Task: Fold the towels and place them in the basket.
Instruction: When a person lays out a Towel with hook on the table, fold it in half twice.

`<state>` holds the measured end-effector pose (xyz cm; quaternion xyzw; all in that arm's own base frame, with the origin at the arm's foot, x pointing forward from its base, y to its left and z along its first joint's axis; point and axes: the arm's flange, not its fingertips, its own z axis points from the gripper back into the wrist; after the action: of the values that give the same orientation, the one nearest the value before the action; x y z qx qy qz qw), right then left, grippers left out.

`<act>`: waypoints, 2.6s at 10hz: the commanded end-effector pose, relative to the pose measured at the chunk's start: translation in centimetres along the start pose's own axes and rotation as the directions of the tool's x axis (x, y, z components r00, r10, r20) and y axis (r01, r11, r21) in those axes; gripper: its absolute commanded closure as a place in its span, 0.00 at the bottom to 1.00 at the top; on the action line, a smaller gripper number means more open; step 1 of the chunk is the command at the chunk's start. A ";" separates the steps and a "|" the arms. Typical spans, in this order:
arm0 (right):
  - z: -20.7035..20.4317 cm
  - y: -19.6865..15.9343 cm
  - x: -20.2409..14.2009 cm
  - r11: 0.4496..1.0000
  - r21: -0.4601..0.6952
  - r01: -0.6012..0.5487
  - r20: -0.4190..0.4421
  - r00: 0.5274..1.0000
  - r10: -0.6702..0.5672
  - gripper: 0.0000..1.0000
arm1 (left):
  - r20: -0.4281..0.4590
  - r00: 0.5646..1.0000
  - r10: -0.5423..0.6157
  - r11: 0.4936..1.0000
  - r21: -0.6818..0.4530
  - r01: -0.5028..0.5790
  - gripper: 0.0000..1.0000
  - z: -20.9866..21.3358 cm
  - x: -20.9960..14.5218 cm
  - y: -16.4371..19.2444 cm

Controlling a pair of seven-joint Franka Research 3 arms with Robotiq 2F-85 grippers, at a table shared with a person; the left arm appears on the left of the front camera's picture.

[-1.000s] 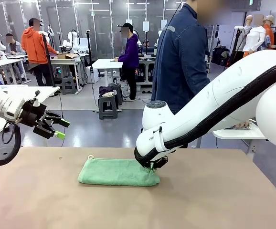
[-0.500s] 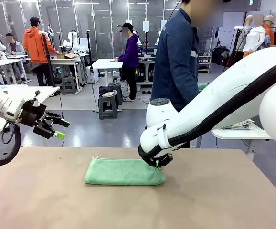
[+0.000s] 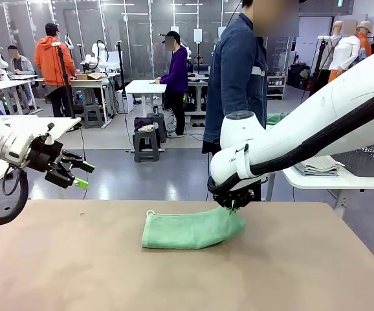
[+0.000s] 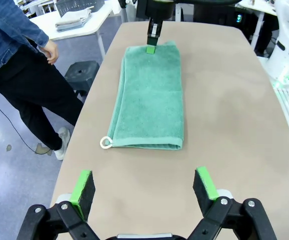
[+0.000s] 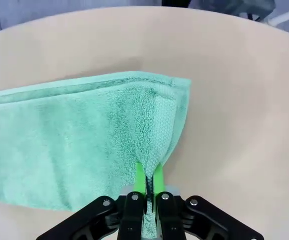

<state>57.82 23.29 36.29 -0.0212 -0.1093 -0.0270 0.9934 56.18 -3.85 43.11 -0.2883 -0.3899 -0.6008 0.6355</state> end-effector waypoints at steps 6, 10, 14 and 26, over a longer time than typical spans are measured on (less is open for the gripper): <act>-4.1 13.7 -2.1 0.991 -0.107 -0.076 0.045 0.996 0.081 1.00 | 0.003 1.000 -0.007 1.000 -0.004 0.007 0.00 0.0 0.3 -0.1; -3.2 19.5 -4.3 0.995 0.005 -0.097 0.055 0.994 0.096 1.00 | 0.003 1.000 -0.007 1.000 -0.004 0.007 0.00 0.0 0.3 -0.1; 0.2 22.3 -6.5 0.992 0.028 -0.122 0.100 0.988 0.119 1.00 | 0.003 1.000 -0.007 1.000 -0.004 0.007 0.00 0.0 0.3 -0.1; -0.7 22.9 -5.8 0.926 0.377 -0.039 0.059 0.998 0.018 0.54 | 0.003 1.000 -0.007 1.000 -0.004 0.007 0.00 0.0 0.3 -0.1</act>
<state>54.58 47.53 32.84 0.1502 -0.1415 0.0006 0.9785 56.19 -3.90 43.15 -0.2882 -0.3901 -0.6013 0.6350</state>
